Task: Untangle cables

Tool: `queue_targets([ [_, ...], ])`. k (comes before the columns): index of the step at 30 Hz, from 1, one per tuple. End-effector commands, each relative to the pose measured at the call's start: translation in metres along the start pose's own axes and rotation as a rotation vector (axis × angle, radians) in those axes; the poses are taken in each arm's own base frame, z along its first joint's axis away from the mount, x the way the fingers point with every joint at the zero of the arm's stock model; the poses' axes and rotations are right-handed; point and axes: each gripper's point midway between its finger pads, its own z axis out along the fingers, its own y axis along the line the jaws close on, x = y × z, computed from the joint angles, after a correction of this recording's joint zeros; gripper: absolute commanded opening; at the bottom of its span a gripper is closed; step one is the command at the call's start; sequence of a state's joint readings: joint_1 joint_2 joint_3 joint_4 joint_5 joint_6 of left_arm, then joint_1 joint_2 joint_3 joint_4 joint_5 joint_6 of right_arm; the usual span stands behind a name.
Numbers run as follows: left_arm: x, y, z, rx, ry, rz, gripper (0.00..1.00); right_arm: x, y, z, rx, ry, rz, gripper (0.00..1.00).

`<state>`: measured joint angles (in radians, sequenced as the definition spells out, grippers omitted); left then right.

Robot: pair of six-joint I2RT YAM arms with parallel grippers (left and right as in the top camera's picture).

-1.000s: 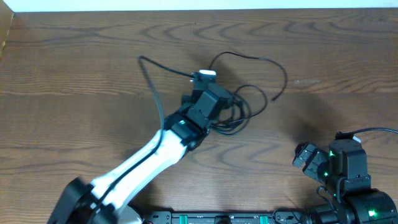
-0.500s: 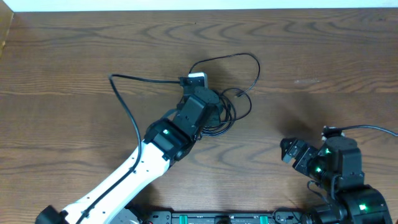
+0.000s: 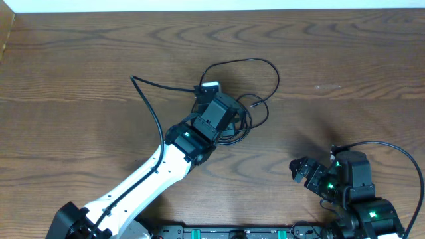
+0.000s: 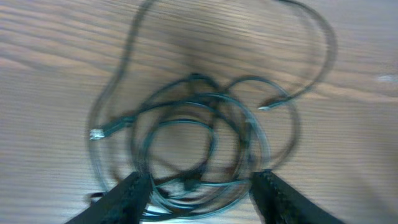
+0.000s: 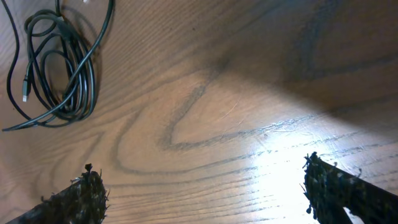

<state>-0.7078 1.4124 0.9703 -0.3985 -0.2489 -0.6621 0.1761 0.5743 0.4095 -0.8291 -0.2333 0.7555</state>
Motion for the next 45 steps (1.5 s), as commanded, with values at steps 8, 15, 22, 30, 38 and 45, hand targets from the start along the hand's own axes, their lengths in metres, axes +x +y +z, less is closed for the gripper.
queue_targets([
  [8, -0.029, 0.079, 0.008, -0.312, -0.102, -0.052, 0.80, 0.000, 0.000, 0.002, -0.011, -0.002, 0.012, 0.99],
  [15, -0.016, 0.096, 0.042, -0.310, 0.026, -0.006, 0.78, -0.004, 0.004, 0.002, -0.026, -0.018, 0.007, 0.99],
  [22, 0.000, 0.091, 0.073, -0.275, 0.102, 0.068, 0.74, -0.007, 0.007, 0.002, -0.038, -0.030, 0.007, 0.99],
  [30, 0.019, 0.099, 0.098, -0.311, 0.155, 0.086, 0.67, -0.007, 0.007, 0.002, -0.038, -0.030, 0.007, 0.99],
  [38, 0.011, 0.096, 0.101, -0.295, 0.121, 0.068, 0.63, -0.007, 0.007, 0.002, -0.037, -0.030, 0.007, 0.99],
  [45, 0.012, 0.097, 0.103, -0.297, 0.124, 0.066, 0.56, -0.007, 0.007, 0.002, -0.037, -0.030, 0.007, 0.99],
])
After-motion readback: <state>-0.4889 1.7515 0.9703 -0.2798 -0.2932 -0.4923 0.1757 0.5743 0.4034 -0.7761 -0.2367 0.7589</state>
